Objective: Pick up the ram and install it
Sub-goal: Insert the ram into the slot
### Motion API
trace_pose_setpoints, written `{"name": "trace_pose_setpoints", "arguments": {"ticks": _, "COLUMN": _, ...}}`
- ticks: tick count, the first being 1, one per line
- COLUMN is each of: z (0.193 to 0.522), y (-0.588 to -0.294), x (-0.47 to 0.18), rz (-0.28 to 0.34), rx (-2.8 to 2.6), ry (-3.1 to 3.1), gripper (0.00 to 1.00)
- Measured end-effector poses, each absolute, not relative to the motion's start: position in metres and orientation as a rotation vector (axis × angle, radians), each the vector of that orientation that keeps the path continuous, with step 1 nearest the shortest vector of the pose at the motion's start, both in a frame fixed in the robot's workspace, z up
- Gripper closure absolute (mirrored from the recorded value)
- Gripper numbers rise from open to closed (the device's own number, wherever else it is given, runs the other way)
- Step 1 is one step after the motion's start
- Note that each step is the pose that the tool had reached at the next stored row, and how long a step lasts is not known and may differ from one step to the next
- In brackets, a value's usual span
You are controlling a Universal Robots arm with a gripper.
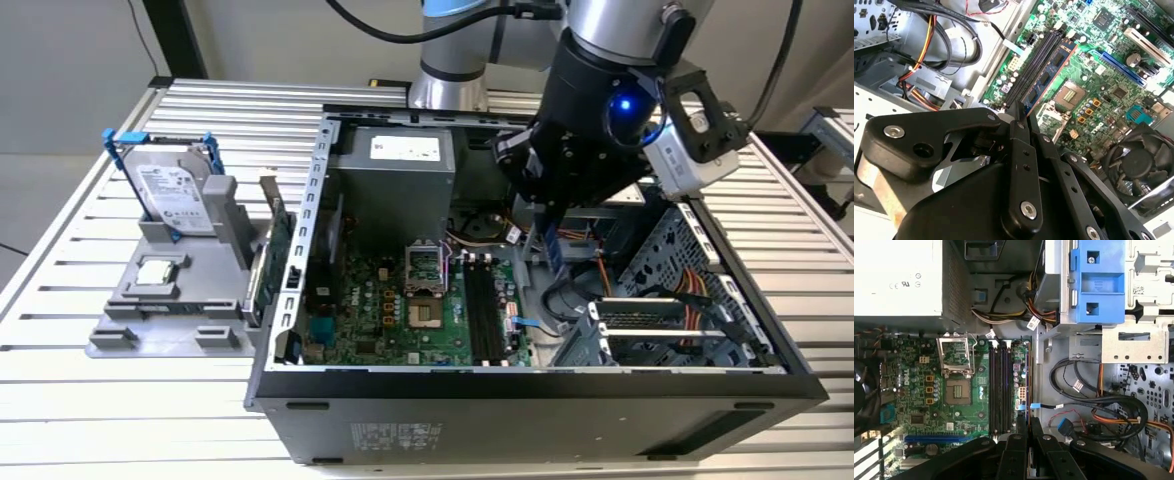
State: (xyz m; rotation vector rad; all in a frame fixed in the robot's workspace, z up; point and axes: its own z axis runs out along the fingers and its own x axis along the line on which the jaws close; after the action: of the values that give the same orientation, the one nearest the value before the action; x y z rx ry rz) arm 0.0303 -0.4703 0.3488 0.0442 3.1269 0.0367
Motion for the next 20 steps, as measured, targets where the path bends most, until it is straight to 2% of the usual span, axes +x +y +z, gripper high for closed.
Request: {"name": "trace_pose_setpoints", "arguments": {"ticks": 20, "z": 0.335, "y": -0.47, "x": 0.029, "rz": 0.037, "rx": 0.068, "ry": 3.128, "gripper": 1.0}}
